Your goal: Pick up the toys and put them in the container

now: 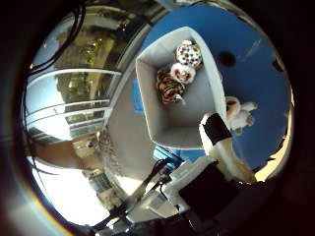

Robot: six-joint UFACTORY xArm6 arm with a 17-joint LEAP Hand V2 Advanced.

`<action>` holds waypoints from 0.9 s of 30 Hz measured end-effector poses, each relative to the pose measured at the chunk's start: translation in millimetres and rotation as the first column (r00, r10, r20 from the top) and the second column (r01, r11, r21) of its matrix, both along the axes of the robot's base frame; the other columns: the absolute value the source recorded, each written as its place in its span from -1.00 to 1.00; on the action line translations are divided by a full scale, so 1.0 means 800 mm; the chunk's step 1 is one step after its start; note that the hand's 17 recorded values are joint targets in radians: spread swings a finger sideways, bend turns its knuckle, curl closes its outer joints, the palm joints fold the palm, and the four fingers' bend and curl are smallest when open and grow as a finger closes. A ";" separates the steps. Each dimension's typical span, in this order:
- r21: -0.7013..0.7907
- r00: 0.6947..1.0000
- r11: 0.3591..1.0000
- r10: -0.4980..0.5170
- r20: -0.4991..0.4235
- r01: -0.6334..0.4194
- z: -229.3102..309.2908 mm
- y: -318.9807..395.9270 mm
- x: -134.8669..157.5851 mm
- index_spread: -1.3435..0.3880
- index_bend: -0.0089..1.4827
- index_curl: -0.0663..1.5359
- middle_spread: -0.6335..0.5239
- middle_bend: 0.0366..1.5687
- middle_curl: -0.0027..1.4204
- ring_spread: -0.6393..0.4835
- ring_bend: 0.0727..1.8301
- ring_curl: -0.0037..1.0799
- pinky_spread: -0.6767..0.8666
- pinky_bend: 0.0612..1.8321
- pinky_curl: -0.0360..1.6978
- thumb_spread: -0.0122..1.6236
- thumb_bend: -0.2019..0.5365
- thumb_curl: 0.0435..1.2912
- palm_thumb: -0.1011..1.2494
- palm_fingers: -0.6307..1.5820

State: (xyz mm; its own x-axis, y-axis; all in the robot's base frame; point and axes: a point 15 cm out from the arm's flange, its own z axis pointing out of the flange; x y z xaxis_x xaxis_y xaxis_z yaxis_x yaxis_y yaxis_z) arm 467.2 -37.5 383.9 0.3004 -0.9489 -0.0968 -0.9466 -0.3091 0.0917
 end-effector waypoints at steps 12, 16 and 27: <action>-0.009 0.985 0.997 -0.083 -0.150 0.082 -0.096 -0.084 -0.032 0.39 -0.79 -0.46 0.25 -0.78 -0.48 0.65 -0.50 -0.47 0.46 -0.35 -0.50 0.39 -0.53 -0.30 0.14 -0.39; -0.006 0.981 0.996 -0.084 -0.175 0.084 -0.149 -0.088 -0.034 0.41 -0.78 -0.49 0.26 -0.80 -0.48 0.64 -0.52 -0.47 0.45 -0.37 -0.52 0.39 -0.53 -0.32 0.13 -0.38; -0.020 0.977 0.999 -0.035 -0.210 0.031 -0.257 -0.066 -0.020 0.45 -0.77 -0.54 0.24 -0.80 -0.49 0.63 -0.55 -0.46 0.43 -0.43 -0.58 0.38 -0.53 -0.35 0.13 -0.35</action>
State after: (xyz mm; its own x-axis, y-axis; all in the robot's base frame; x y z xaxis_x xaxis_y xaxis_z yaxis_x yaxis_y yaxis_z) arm 451.4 -90.0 178.5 0.2438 -0.9599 -0.1386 -0.9152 -0.2750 0.2947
